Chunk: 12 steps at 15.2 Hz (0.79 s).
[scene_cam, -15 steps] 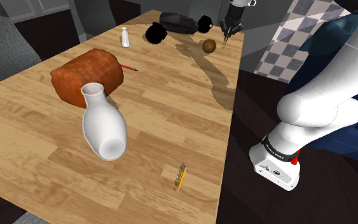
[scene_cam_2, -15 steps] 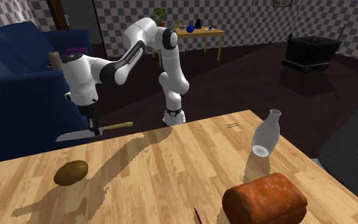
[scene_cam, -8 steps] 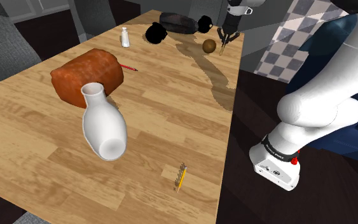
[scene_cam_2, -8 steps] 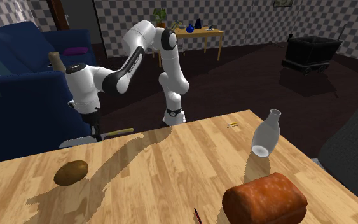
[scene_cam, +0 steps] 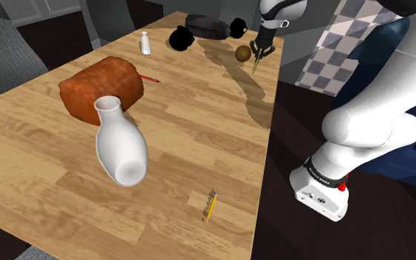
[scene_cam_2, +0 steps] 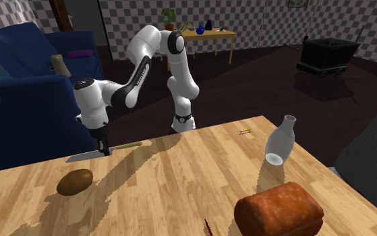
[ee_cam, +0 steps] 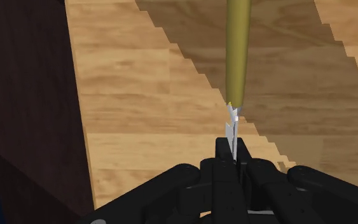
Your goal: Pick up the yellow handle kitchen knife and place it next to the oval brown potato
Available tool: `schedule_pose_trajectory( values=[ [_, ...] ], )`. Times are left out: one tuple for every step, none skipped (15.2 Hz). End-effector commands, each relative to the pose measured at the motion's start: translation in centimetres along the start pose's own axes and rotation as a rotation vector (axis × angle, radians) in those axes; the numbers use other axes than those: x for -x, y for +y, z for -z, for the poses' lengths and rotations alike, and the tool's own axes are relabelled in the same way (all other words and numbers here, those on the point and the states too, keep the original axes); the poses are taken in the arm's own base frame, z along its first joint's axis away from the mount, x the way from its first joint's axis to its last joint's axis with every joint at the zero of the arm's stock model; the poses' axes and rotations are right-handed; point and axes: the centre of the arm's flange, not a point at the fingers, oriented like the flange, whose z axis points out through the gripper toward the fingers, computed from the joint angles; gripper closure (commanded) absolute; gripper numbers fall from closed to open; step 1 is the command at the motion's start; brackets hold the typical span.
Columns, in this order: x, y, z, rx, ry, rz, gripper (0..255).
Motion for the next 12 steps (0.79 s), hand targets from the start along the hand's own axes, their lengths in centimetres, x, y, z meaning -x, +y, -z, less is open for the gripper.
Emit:
schedule_pose_trajectory(
  values=[
    [0.1,0.0,-1.1,0.0,0.0,0.0,255],
    [0.1,0.0,-1.6,0.0,0.0,0.0,255],
    [0.1,0.0,-2.1,0.0,0.0,0.0,255],
    [0.1,0.0,-2.7,0.0,0.0,0.0,255],
    [0.1,0.0,-3.2,0.0,0.0,0.0,255],
    [0.1,0.0,-3.7,0.0,0.0,0.0,255],
    [0.1,0.0,-4.3,0.0,0.0,0.0,255],
    [0.1,0.0,-4.8,0.0,0.0,0.0,255],
    [0.2,0.0,-5.0,0.0,0.0,0.0,255],
    [0.1,0.0,-5.0,0.0,0.0,0.0,255],
    [0.1,0.0,-5.0,0.0,0.0,0.0,255],
    [0.1,0.0,-5.0,0.0,0.0,0.0,255]
  ],
)
